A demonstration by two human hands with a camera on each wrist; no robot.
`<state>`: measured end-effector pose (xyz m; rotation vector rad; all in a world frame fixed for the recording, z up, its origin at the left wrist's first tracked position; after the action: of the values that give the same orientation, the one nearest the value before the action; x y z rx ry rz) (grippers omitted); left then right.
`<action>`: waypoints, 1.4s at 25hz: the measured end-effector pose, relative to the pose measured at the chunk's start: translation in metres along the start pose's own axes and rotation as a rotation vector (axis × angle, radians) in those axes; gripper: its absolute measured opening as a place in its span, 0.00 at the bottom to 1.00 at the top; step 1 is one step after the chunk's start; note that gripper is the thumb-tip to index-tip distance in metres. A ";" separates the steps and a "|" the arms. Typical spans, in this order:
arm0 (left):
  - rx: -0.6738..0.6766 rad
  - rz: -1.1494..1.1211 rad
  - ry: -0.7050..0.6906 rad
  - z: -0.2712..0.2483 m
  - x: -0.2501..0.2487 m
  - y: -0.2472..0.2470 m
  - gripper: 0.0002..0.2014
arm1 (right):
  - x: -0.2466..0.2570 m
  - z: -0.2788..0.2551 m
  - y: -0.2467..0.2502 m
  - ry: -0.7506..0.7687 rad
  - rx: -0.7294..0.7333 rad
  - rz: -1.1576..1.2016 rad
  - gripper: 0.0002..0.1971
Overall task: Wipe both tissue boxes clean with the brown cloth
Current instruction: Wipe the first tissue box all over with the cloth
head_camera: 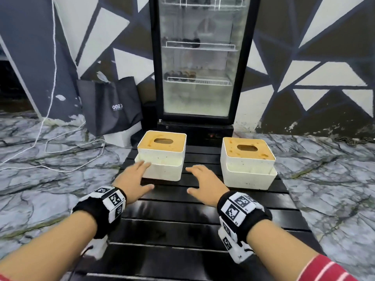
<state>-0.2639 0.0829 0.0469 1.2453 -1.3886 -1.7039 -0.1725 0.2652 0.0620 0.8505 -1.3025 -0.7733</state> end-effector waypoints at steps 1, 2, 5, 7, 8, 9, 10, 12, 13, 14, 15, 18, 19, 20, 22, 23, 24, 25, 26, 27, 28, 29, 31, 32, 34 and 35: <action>-0.036 0.007 0.015 0.009 0.007 0.006 0.40 | 0.002 0.013 0.001 0.018 -0.015 -0.013 0.33; -0.066 0.011 0.028 0.020 0.015 0.010 0.41 | 0.003 0.029 0.000 0.036 -0.024 -0.026 0.34; -0.123 0.042 0.031 0.047 0.033 0.017 0.42 | 0.004 0.067 -0.004 0.057 -0.042 -0.065 0.37; -0.111 0.058 0.011 0.060 0.039 0.016 0.42 | 0.001 0.083 -0.007 0.046 -0.043 -0.088 0.37; -0.096 0.062 0.009 0.065 0.040 0.014 0.42 | -0.001 0.089 -0.010 0.039 -0.038 -0.094 0.37; -0.084 0.059 0.008 0.068 0.040 0.014 0.41 | -0.002 0.092 -0.010 0.038 -0.032 -0.097 0.37; -0.076 0.050 0.005 0.071 0.039 0.012 0.40 | -0.004 0.095 -0.012 0.042 -0.026 -0.098 0.36; -0.084 0.012 -0.006 0.074 0.038 0.011 0.38 | -0.007 0.099 -0.014 0.056 -0.031 -0.107 0.35; -0.094 -0.012 -0.009 0.074 0.037 0.011 0.38 | -0.008 0.100 -0.014 0.062 -0.038 -0.110 0.35; -0.105 -0.033 -0.009 0.074 0.038 0.011 0.37 | -0.008 0.100 -0.014 0.065 -0.044 -0.113 0.35; -0.111 -0.049 -0.009 0.074 0.038 0.011 0.37 | -0.009 0.100 -0.014 0.067 -0.048 -0.117 0.34; -0.119 -0.080 -0.012 0.067 0.037 0.012 0.37 | -0.008 0.095 -0.014 0.066 -0.050 -0.128 0.33; -0.117 -0.081 -0.011 0.063 0.036 0.011 0.37 | -0.008 0.090 -0.014 0.058 -0.047 -0.122 0.33; -0.114 -0.086 -0.011 0.057 0.034 0.010 0.37 | -0.006 0.084 -0.015 0.051 -0.041 -0.119 0.33; -0.105 -0.106 -0.012 0.041 0.029 0.011 0.37 | -0.001 0.067 -0.017 0.044 -0.032 -0.114 0.33; -0.100 -0.104 -0.014 0.033 0.026 0.011 0.36 | 0.001 0.058 -0.017 0.043 -0.032 -0.113 0.33; -0.090 -0.089 -0.019 0.023 0.022 0.011 0.36 | 0.004 0.047 -0.017 0.039 -0.027 -0.116 0.33; -0.080 -0.076 -0.017 0.012 0.019 0.010 0.36 | 0.008 0.035 -0.017 0.035 -0.014 -0.121 0.33; -0.076 -0.076 -0.013 0.004 0.016 0.009 0.36 | 0.010 0.025 -0.018 0.034 -0.008 -0.126 0.33; -0.072 -0.081 -0.015 -0.006 0.012 0.009 0.36 | 0.013 0.013 -0.017 0.026 -0.007 -0.125 0.32; -0.062 -0.094 -0.021 -0.019 0.008 0.007 0.36 | 0.016 -0.001 -0.017 0.018 0.000 -0.120 0.32; -0.054 -0.108 -0.031 -0.033 0.004 0.006 0.36 | 0.020 -0.016 -0.018 0.011 0.001 -0.112 0.32; -0.053 -0.138 -0.054 -0.058 -0.003 0.002 0.35 | 0.025 -0.043 -0.019 0.001 -0.005 -0.099 0.32; -0.054 -0.146 -0.064 -0.071 -0.006 0.000 0.34 | 0.027 -0.057 -0.020 -0.004 -0.005 -0.089 0.32; -0.060 -0.158 -0.077 -0.094 -0.012 -0.004 0.34 | 0.029 -0.079 -0.020 -0.010 -0.006 -0.072 0.32; -0.062 -0.162 -0.086 -0.108 -0.016 -0.006 0.34 | 0.030 -0.092 -0.019 -0.009 -0.009 -0.062 0.32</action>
<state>-0.1582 0.0570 0.0452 1.2938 -1.3026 -1.9165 -0.0779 0.2384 0.0540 0.8845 -1.2851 -0.8316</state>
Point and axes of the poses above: each hand's wrist, its own z-axis towards the middle knuckle, its own y-axis out of the back of the hand, x = y × z, the point moved 7 cm from there along z, towards the middle knuckle, and after that the axes turned 6 degrees about y, right-handed, at the moved point
